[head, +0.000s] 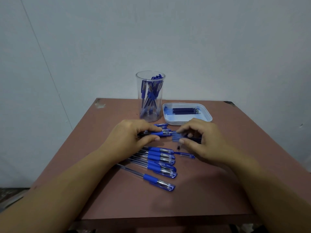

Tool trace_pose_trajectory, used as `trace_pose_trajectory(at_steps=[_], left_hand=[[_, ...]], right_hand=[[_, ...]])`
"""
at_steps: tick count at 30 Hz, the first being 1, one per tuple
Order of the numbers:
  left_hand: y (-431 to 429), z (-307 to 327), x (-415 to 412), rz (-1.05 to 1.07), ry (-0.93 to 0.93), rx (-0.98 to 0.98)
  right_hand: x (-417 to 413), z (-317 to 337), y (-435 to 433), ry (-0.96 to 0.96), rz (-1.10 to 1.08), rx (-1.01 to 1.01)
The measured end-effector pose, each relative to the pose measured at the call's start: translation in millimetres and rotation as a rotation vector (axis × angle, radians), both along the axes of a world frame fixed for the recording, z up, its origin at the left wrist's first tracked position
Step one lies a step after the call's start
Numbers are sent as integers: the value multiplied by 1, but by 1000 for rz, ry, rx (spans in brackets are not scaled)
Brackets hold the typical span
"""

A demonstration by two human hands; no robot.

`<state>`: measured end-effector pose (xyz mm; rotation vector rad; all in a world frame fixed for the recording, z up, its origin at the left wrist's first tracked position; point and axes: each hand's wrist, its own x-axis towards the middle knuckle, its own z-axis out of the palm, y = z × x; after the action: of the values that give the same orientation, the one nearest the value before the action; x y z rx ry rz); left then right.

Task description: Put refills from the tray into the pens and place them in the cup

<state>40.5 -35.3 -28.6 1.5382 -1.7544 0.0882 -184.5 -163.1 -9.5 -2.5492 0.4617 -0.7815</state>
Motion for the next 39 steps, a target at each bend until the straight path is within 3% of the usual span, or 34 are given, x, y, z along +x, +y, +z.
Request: trace_pose_trajectory(at_steps=[4, 8, 15, 27, 33, 39], left_hand=[[0, 0, -3, -26, 17, -3], [0, 0, -5, -42, 30, -4], [1, 2, -3, -20, 8, -3], [1, 1, -4, -19, -2, -3], [-1, 0, -6, -16, 8, 11], [0, 0, -4, -12, -6, 23]], right_hand=[[11, -7, 4, -131, 2, 51], [16, -10, 6, -132, 73, 90], [-1, -3, -7, -123, -29, 141], [0, -3, -6, -116, -15, 206], [10, -4, 2, -111, 63, 163], [2, -4, -7, -127, -6, 107]])
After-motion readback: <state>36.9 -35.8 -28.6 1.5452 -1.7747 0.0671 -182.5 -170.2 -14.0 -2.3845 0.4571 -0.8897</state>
